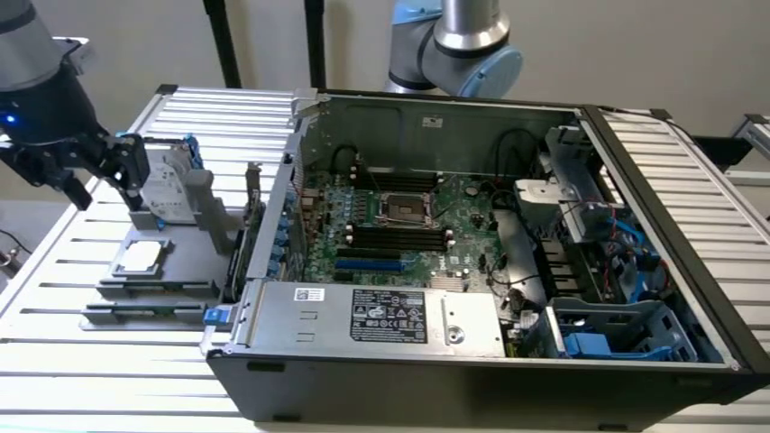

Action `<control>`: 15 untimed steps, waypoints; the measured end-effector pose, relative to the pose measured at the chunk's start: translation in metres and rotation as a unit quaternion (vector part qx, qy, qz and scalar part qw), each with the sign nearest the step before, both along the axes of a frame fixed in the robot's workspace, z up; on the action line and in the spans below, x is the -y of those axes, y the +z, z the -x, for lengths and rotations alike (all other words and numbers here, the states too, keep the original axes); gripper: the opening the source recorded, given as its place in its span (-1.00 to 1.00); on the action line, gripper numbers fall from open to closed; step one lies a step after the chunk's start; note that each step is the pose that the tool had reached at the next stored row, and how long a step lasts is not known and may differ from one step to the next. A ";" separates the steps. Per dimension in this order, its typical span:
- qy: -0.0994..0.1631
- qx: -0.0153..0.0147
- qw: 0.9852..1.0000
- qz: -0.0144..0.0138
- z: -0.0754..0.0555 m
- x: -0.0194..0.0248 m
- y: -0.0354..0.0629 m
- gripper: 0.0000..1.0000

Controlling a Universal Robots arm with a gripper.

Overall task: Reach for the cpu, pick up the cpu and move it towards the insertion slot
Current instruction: 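Pick up the cpu and move it towards the insertion slot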

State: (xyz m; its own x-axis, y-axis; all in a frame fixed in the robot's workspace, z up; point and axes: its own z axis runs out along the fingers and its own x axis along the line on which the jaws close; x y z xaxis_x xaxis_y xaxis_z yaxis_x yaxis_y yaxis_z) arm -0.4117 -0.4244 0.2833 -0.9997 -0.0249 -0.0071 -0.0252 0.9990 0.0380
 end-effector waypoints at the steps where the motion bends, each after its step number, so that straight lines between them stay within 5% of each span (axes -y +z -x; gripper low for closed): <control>1: 0.000 0.000 1.000 0.000 0.000 0.0007 -0.0018 0.30; 15: 0.000 0.000 1.000 0.000 -0.001 0.0053 -0.0272 0.30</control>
